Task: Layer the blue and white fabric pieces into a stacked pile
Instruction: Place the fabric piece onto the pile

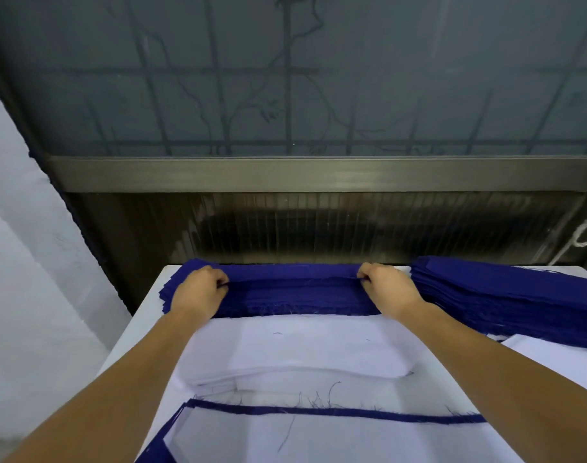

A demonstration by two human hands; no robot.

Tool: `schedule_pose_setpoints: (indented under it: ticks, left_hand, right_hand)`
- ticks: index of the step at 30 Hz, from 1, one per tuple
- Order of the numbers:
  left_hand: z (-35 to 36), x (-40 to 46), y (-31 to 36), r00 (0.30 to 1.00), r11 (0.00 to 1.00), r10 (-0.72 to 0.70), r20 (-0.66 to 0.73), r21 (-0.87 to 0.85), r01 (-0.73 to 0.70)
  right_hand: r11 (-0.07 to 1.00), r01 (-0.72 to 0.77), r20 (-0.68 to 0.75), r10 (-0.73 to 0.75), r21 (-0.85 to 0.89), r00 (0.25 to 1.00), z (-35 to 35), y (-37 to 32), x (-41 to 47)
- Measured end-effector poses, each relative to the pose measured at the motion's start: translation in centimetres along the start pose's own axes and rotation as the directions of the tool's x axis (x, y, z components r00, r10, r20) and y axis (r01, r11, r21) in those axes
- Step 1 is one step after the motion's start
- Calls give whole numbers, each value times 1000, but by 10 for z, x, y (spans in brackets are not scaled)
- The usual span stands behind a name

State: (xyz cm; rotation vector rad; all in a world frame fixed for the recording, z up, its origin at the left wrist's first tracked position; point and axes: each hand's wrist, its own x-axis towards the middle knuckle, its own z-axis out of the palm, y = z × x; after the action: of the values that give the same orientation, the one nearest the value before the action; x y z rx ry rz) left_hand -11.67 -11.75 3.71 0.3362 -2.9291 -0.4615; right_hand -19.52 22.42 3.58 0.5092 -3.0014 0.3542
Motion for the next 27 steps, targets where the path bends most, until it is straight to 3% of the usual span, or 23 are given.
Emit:
schedule_pose_setpoints:
  ticks: [5, 8, 12, 16, 18, 19, 21, 24, 27]
  left_hand:
    - [-28, -19, 2, 991, 986, 132, -15, 103, -130]
    - [-47, -55, 2, 967, 966, 255, 10, 50, -255]
    - [-67, -114, -4, 895, 949, 313, 318, -138, -284]
    - [-73, -152, -1, 693, 901, 392, 605, -406, -155]
    - [-69, -159, 3, 658, 901, 400, 638, -404, -156]
    - [-66, -160, 4, 675, 908, 386, 629, -386, -159]
    - [-63, -160, 6, 773, 924, 340, 535, -341, -170]
    - [-62, -167, 6, 933, 923, 296, 206, -315, -223]
    - [-53, -186, 2, 922, 893, 387, 15, -256, -371]
  right_hand:
    - [991, 82, -126, -68, 103, 990, -25, 6, -28]
    - [981, 123, -113, -107, 148, 988, -45, 11, -71]
    - [943, 68, 151, -123, 325, 981, -74, 25, -147]
    - [887, -104, 531, -171, 450, 830, -91, 33, -194]
    - [884, -151, 590, -161, 443, 791, -88, 31, -203]
    - [888, -155, 572, -139, 434, 808, -84, 31, -204]
    - [892, -139, 454, -81, 431, 887, -78, 31, -205]
    - [881, -36, 126, -27, 473, 992, -69, 34, -217]
    - [931, 254, -255, -188, 261, 949, -52, 37, -238]
